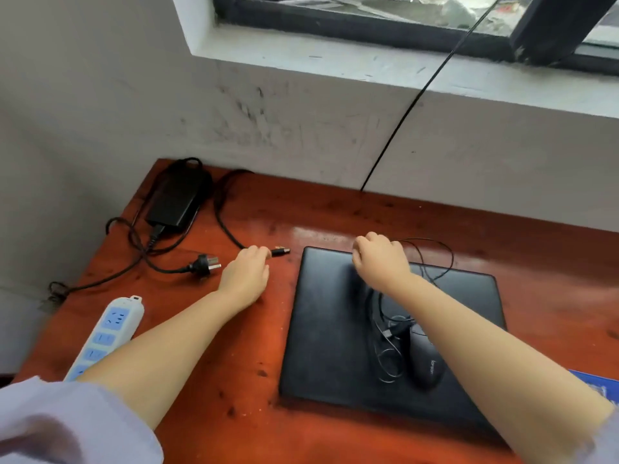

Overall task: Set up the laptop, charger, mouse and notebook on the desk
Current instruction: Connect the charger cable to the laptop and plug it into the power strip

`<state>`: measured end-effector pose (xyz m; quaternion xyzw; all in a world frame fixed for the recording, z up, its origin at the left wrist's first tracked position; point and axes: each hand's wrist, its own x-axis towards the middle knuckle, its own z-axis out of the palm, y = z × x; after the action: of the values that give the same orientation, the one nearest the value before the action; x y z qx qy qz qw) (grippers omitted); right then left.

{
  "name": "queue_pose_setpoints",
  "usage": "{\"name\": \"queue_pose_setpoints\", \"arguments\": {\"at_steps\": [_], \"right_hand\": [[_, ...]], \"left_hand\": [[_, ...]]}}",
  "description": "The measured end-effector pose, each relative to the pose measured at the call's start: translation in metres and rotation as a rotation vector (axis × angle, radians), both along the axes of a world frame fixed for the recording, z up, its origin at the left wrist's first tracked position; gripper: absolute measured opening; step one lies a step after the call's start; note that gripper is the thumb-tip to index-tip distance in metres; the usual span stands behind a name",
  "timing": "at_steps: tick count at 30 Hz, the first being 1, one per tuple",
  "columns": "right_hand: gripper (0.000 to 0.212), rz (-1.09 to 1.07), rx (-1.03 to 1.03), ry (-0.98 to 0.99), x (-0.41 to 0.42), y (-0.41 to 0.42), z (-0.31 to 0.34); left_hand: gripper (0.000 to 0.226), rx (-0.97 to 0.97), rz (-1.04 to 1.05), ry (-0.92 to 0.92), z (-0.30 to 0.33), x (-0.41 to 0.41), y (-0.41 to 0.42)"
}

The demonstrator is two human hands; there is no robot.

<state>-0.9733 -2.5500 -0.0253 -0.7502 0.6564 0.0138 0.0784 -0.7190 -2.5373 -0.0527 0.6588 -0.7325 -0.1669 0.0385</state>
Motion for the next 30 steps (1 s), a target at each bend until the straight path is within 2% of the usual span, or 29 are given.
{"name": "queue_pose_setpoints", "arguments": {"at_steps": [4,10,16,20,23,27,30], "right_hand": [[0.036,0.024,0.227,-0.219,0.045,-0.019,-0.022],[0.04,-0.064,0.338,-0.202,0.069,-0.045,-0.037],[0.05,-0.098,0.212,-0.164,0.081,-0.048,-0.048],[0.059,-0.053,0.201,-0.11,0.078,-0.052,-0.046],[0.055,-0.01,0.239,-0.071,0.078,-0.054,-0.043],[0.053,-0.052,0.272,-0.166,0.083,-0.051,-0.04],[0.053,-0.067,0.24,-0.25,0.084,-0.045,-0.034]], "left_hand": [[0.041,-0.083,-0.178,-0.072,-0.015,0.007,-0.024],[0.04,-0.07,-0.3,-0.04,-0.036,0.01,-0.038],[0.026,-0.093,-0.324,0.049,-0.042,0.01,-0.046],[0.026,-0.07,-0.356,0.149,-0.038,0.009,-0.048],[0.027,-0.029,-0.376,0.252,-0.032,0.007,-0.046],[0.027,-0.007,-0.314,0.344,-0.021,0.01,-0.042],[0.02,-0.067,-0.272,0.454,-0.006,0.014,-0.042]]}}
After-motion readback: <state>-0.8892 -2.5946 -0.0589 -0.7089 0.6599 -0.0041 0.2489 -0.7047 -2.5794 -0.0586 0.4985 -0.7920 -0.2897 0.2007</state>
